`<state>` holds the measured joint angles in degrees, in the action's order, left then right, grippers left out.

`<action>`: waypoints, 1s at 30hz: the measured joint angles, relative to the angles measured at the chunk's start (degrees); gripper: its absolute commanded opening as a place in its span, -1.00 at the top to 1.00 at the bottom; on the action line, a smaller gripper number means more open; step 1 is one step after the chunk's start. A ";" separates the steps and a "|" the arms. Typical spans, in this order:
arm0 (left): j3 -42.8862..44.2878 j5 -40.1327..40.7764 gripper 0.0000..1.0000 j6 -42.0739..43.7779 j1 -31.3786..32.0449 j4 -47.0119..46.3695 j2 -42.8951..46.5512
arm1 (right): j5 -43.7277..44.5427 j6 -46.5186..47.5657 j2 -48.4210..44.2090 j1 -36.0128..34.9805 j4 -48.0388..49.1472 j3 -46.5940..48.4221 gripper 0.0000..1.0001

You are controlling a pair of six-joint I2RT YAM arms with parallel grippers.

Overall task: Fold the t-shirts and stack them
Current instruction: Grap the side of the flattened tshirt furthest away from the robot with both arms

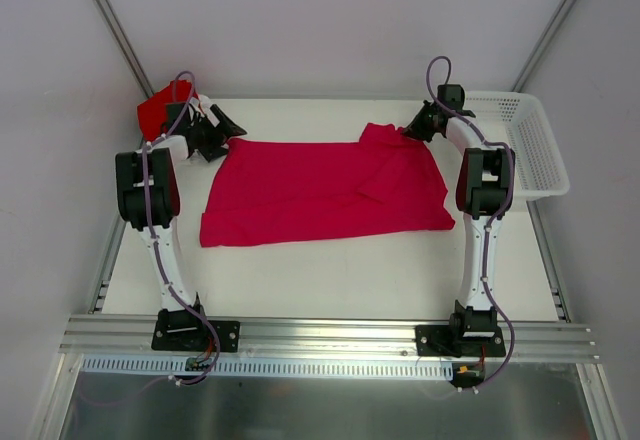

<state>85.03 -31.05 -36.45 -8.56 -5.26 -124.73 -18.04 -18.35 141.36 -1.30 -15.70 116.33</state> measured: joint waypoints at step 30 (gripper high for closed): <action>3.61 5.35 1.00 2.67 1.07 7.28 -2.43 | -0.02 1.11 -3.04 0.48 0.00 -2.56 0.99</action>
<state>88.64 -25.69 -33.78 -7.49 2.02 -127.15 -18.06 -17.23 138.32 -0.82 -15.70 113.78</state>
